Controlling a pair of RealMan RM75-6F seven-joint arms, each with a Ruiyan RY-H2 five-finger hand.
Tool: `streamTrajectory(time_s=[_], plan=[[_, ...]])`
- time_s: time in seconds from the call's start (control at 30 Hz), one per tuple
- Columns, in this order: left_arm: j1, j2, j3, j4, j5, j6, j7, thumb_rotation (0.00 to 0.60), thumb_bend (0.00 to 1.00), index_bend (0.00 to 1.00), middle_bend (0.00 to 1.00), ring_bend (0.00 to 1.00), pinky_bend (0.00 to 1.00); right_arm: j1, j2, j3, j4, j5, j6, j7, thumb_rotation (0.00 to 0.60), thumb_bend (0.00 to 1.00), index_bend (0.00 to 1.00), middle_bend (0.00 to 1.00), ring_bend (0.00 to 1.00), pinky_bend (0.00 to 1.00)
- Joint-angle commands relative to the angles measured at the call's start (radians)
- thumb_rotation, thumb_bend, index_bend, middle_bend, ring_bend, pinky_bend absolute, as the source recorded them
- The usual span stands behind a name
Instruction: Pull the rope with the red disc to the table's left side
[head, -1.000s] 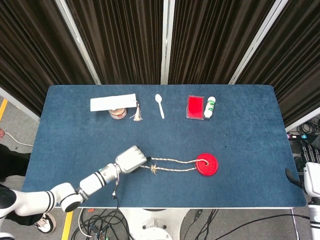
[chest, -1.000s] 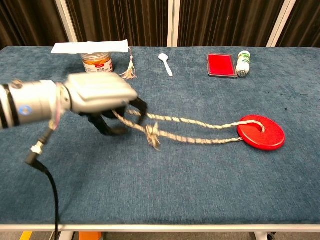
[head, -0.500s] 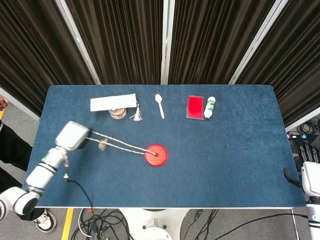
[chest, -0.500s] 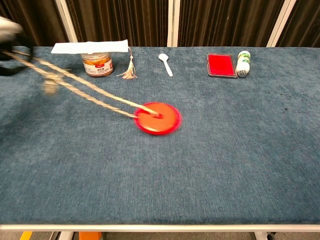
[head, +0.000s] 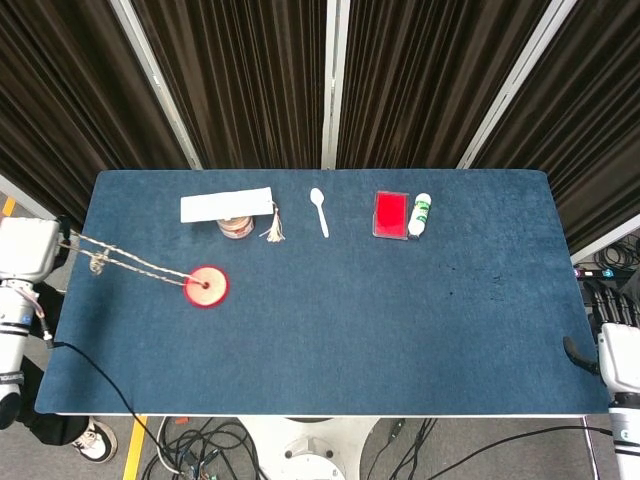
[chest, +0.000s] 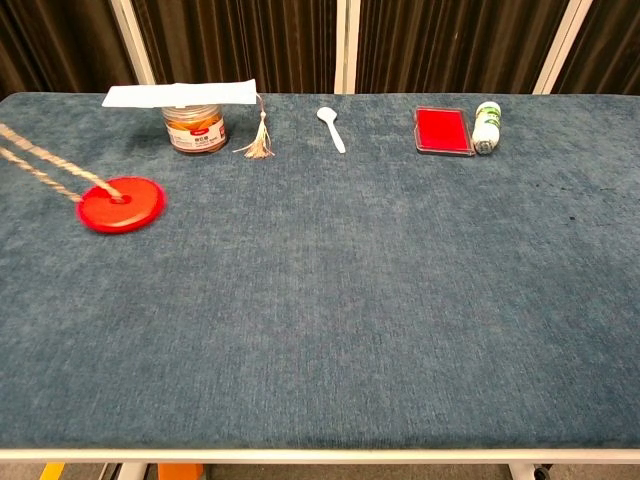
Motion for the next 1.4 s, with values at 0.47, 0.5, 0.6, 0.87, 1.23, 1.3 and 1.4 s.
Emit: streamTrajectory(time_s=[0.47, 0.5, 0.6, 0.87, 1.23, 1.3, 1.4], plan=[[0.025, -0.019, -0.012, -0.17, 0.194, 0.048, -0.296, 0.6, 0.49, 0.72, 1.0, 0.83, 0.72, 0.004, -0.014, -0.006, 0.011, 0.0, -0.011, -0.001, 0.6, 0.24, 0.0, 0.04, 0.0, 0.0], [0.021, -0.021, -0.002, -0.174, 0.223, 0.037, -0.344, 0.6, 0.46, 0.7, 0.99, 0.79, 0.68, 0.004, -0.014, -0.006, 0.011, -0.001, -0.01, -0.002, 0.6, 0.24, 0.0, 0.04, 0.0, 0.0], [-0.021, 0.023, 0.069, -0.191, 0.313, -0.094, -0.426, 0.6, 0.25, 0.41, 0.67, 0.42, 0.46, 0.005, -0.01, -0.003, 0.008, 0.005, -0.012, -0.002, 0.6, 0.24, 0.0, 0.04, 0.0, 0.0], [-0.026, 0.056, 0.078, -0.21, 0.356, -0.073, -0.225, 0.6, 0.02, 0.06, 0.0, 0.0, 0.14, 0.006, -0.016, -0.005, 0.019, 0.015, -0.026, 0.005, 0.6, 0.24, 0.0, 0.04, 0.0, 0.0], [0.153, 0.114, 0.109, -0.317, 0.345, 0.161, -0.18, 0.6, 0.03, 0.06, 0.0, 0.0, 0.14, 0.004, -0.016, -0.001, 0.022, 0.008, -0.012, 0.017, 0.6, 0.24, 0.0, 0.04, 0.0, 0.0], [0.205, 0.095, 0.123, -0.312, 0.334, 0.217, -0.17, 0.6, 0.03, 0.06, 0.0, 0.0, 0.14, 0.001, -0.013, -0.001, 0.015, 0.007, -0.006, 0.02, 0.6, 0.24, 0.0, 0.04, 0.0, 0.0], [0.283, 0.062, 0.147, -0.287, 0.324, 0.29, -0.195, 0.6, 0.03, 0.06, 0.0, 0.0, 0.14, -0.002, -0.012, -0.002, 0.008, -0.001, 0.004, 0.018, 0.6, 0.24, 0.0, 0.04, 0.0, 0.0]])
